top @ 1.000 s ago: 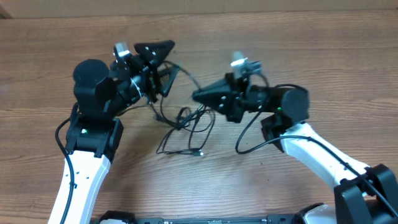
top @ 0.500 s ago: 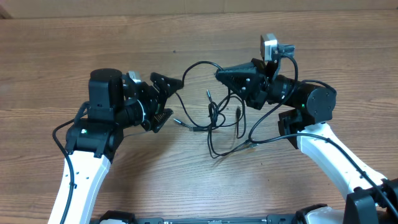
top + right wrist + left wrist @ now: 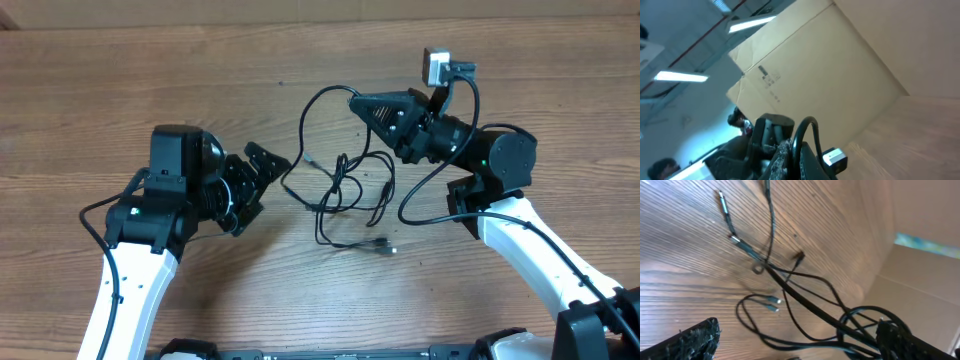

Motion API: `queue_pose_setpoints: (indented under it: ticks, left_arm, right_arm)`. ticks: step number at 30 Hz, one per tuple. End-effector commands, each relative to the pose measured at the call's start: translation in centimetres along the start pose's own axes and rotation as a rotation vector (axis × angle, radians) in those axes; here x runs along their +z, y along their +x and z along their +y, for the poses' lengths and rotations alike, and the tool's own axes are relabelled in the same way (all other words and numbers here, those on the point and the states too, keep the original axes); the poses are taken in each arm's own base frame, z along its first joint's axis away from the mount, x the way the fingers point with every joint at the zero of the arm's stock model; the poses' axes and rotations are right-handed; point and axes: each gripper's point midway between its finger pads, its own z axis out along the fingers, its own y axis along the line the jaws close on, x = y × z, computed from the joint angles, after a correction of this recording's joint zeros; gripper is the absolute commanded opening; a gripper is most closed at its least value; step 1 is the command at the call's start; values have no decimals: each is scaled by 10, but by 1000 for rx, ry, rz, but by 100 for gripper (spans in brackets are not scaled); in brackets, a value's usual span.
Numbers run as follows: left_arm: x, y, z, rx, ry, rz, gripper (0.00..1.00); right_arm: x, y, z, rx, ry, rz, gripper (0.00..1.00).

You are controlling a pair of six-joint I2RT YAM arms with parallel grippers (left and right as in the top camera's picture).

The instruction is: Untangle cables

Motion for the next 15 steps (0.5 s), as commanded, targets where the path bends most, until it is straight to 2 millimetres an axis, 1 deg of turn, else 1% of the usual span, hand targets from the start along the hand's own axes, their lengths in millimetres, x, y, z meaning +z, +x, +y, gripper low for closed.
queue_pose_setpoints:
  ticks: [1,4,9,12,15]
  left_arm:
    - [-4,-5,0,49,-13,-41,100]
    - [-3,-5,3,53,-27,-39,100]
    - [-2,-3,12,49,-63,-31,100]
    - [-2,0,17,45,-84,-18,100]
    - [-2,0,16,46,-80,-19,100]
  right_arm:
    - [1,-15,1,21,36,-36,4]
    - [0,-7,-18,71,101,-9,4]
    - [0,-7,-21,82,113,-12,4]
    - [-1,-14,-25,105,135,-60,4]
    - [-2,-20,-29,158,152,-99,4]
